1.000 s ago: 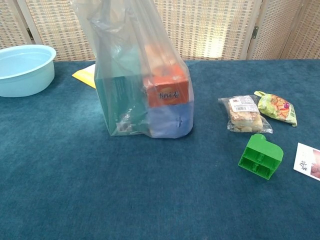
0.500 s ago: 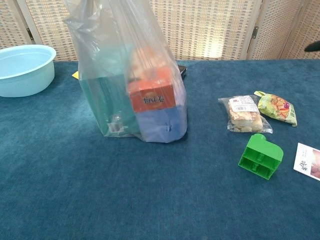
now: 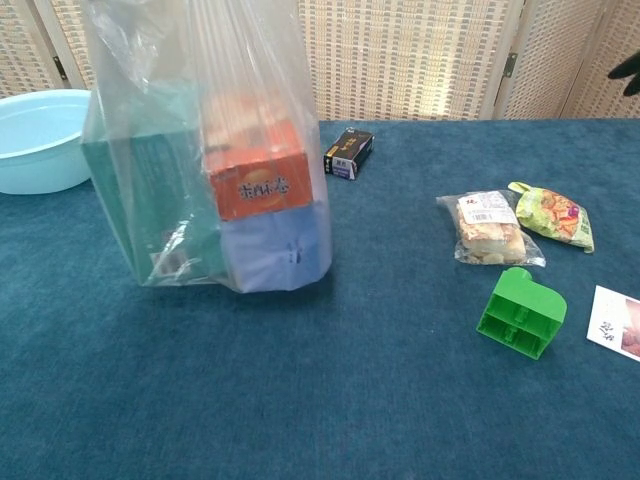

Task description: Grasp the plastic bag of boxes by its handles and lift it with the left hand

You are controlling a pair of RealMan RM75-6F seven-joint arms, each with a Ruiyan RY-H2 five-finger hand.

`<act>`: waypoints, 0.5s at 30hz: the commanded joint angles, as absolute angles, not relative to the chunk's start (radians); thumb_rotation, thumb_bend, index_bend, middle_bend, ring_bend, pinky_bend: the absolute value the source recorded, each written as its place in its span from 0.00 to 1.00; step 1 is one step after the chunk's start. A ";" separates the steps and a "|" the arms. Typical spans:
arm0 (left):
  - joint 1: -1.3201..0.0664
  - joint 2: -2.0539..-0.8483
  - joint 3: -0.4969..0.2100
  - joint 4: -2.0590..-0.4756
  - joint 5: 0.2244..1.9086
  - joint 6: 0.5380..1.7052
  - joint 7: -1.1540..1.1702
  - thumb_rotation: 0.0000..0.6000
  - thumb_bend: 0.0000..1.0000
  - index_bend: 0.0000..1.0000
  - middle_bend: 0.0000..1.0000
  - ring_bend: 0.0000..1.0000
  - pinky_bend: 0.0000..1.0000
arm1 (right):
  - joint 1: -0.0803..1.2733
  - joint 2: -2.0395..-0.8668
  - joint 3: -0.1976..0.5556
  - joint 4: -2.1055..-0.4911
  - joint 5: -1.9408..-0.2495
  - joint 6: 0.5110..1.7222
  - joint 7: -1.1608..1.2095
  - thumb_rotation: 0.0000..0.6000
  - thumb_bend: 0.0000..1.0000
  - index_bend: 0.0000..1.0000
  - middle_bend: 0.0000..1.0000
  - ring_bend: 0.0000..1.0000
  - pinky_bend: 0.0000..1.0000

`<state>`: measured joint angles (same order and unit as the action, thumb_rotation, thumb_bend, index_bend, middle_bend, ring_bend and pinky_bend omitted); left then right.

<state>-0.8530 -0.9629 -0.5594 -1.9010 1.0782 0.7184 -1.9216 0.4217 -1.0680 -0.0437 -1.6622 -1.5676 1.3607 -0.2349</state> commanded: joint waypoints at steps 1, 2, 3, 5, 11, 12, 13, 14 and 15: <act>-0.838 -0.948 -0.587 -1.912 1.055 0.701 -1.894 1.00 0.48 0.48 0.58 0.70 1.00 | 0.401 -1.079 -0.054 -1.648 -1.562 1.352 -0.202 1.00 0.00 0.15 0.22 0.10 0.18; -0.834 -0.944 -0.595 -1.913 1.050 0.697 -1.889 1.00 0.48 0.48 0.58 0.70 1.00 | 0.395 -1.082 -0.057 -1.644 -1.561 1.348 -0.191 1.00 0.00 0.15 0.22 0.10 0.18; -0.828 -0.941 -0.605 -1.914 1.044 0.691 -1.880 1.00 0.48 0.48 0.58 0.70 1.00 | 0.389 -1.085 -0.062 -1.639 -1.560 1.342 -0.181 1.00 0.00 0.15 0.22 0.10 0.18; -0.821 -0.935 -0.620 -1.913 1.033 0.683 -1.866 1.00 0.48 0.48 0.58 0.70 1.00 | 0.380 -1.089 -0.067 -1.629 -1.559 1.334 -0.174 1.00 0.00 0.15 0.22 0.10 0.18; -0.798 -0.923 -0.671 -1.910 0.988 0.665 -1.822 1.00 0.48 0.47 0.58 0.70 1.00 | 0.336 -1.106 -0.069 -1.611 -1.534 1.341 -0.182 1.00 0.00 0.15 0.22 0.10 0.18; -0.794 -0.922 -0.679 -1.910 0.983 0.663 -1.817 1.00 0.48 0.47 0.58 0.70 1.00 | 0.328 -1.110 -0.068 -1.605 -1.531 1.346 -0.181 1.00 0.00 0.15 0.22 0.10 0.18; -0.790 -0.921 -0.689 -1.910 0.977 0.659 -1.810 1.00 0.48 0.47 0.58 0.70 1.00 | 0.318 -1.115 -0.068 -1.597 -1.528 1.352 -0.178 1.00 0.00 0.15 0.22 0.10 0.18; -0.786 -0.920 -0.698 -1.911 0.972 0.656 -1.806 1.00 0.48 0.47 0.58 0.70 1.00 | 0.311 -1.119 -0.068 -1.592 -1.525 1.356 -0.174 1.00 0.00 0.15 0.22 0.10 0.18; -0.781 -0.921 -0.708 -1.912 0.968 0.651 -1.803 1.00 0.48 0.47 0.58 0.70 1.00 | 0.302 -1.122 -0.067 -1.587 -1.522 1.360 -0.168 1.00 0.00 0.15 0.21 0.10 0.18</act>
